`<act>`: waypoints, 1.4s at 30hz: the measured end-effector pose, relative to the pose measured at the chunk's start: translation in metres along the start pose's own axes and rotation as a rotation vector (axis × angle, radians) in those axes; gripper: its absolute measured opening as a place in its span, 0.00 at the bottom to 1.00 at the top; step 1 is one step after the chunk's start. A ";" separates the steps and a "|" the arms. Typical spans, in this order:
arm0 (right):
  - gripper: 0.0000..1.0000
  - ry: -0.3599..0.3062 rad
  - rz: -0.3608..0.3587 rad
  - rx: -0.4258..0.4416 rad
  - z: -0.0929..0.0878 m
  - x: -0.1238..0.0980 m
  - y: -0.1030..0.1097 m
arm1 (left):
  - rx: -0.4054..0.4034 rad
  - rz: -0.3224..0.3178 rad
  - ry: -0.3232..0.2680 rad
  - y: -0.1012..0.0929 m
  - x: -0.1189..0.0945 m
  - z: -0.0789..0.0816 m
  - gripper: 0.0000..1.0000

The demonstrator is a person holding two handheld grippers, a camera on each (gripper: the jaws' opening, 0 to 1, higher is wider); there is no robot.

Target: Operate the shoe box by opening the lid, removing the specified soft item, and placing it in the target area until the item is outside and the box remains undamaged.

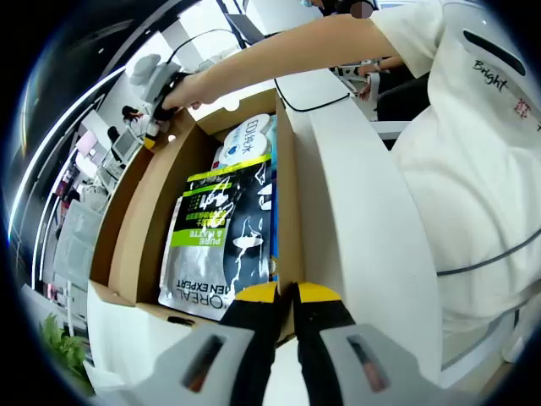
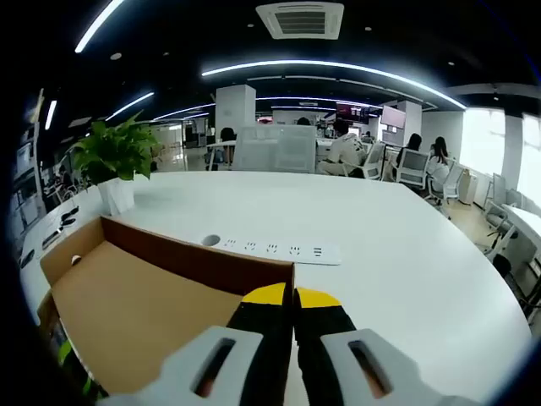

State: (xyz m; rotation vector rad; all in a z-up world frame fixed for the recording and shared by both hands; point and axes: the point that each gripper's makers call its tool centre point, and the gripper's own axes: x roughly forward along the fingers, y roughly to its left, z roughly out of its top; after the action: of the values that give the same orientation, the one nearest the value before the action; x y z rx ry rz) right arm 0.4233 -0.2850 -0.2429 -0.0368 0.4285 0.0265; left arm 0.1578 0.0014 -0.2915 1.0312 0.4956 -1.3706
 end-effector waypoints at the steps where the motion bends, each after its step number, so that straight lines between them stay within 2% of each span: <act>1: 0.00 -0.001 0.002 -0.001 0.000 0.001 0.002 | 0.001 0.000 0.000 0.000 0.000 0.000 0.05; 8: 0.00 -0.035 0.001 -0.015 0.001 0.003 0.002 | -0.002 -0.002 0.002 0.000 0.000 0.000 0.05; 18: 0.01 -0.019 0.003 -0.020 -0.007 0.004 0.000 | -0.001 0.001 0.000 0.000 0.000 0.000 0.06; 23: 0.03 -0.046 -0.004 -0.124 -0.006 0.001 0.004 | -0.001 0.000 0.000 -0.001 0.000 0.000 0.06; 30: 0.05 -0.047 0.018 -0.123 -0.011 0.002 0.005 | 0.000 -0.001 -0.001 -0.001 0.000 0.000 0.06; 36: 0.12 -0.108 0.021 -0.195 -0.002 -0.003 0.013 | 0.003 0.000 -0.007 -0.001 0.000 0.001 0.06; 40: 0.16 -0.145 0.007 -0.148 0.008 -0.007 0.008 | 0.001 -0.004 -0.007 -0.001 0.000 0.001 0.06; 42: 0.22 -0.195 -0.026 -0.134 0.019 -0.010 -0.001 | -0.017 -0.012 -0.003 0.000 0.000 0.001 0.06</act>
State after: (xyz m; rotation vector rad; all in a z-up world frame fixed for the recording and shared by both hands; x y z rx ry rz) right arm 0.4221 -0.2858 -0.2212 -0.1698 0.2303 0.0329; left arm 0.1575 0.0008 -0.2909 1.0140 0.5110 -1.3766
